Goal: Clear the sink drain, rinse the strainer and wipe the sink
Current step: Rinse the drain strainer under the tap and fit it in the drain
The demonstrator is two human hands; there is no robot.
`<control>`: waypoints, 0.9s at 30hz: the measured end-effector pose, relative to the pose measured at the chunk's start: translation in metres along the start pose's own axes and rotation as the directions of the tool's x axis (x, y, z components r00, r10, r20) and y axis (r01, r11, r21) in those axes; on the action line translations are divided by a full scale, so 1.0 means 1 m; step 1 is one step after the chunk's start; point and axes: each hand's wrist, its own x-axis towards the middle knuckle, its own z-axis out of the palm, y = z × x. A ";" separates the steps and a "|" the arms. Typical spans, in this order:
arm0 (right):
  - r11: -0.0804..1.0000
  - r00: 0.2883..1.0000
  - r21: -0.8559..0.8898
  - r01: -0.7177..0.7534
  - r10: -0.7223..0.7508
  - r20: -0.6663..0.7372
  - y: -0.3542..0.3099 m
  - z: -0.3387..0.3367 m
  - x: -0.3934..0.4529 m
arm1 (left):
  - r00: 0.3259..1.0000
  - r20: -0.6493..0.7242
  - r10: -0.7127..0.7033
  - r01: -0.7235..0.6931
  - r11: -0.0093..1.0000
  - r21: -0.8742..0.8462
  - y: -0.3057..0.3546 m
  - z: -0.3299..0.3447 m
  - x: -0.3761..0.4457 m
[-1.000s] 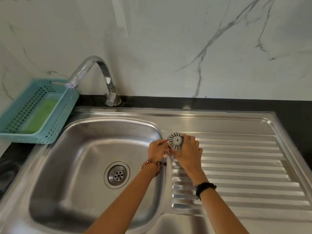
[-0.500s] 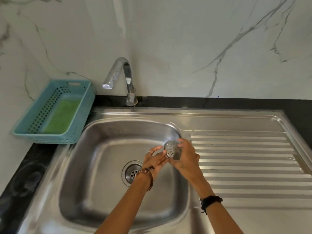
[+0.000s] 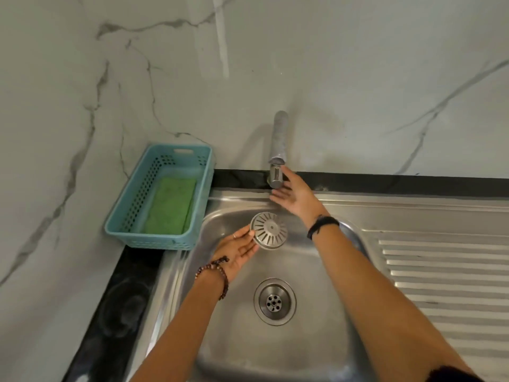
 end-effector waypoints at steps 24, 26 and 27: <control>-0.158 0.755 -0.862 0.482 -0.425 0.500 0.136 -0.057 -0.023 | 0.996 0.039 -0.083 0.083 0.996 -0.011 -0.019 -0.010 0.045; -0.082 0.775 -0.894 0.440 -0.469 0.424 0.136 -0.058 -0.019 | 0.997 0.041 -0.061 0.061 0.998 0.002 -0.022 -0.012 0.042; -0.106 0.765 -0.889 0.445 -0.472 0.439 0.137 -0.055 -0.022 | 0.998 0.035 -0.052 0.052 0.999 0.010 -0.023 -0.013 0.041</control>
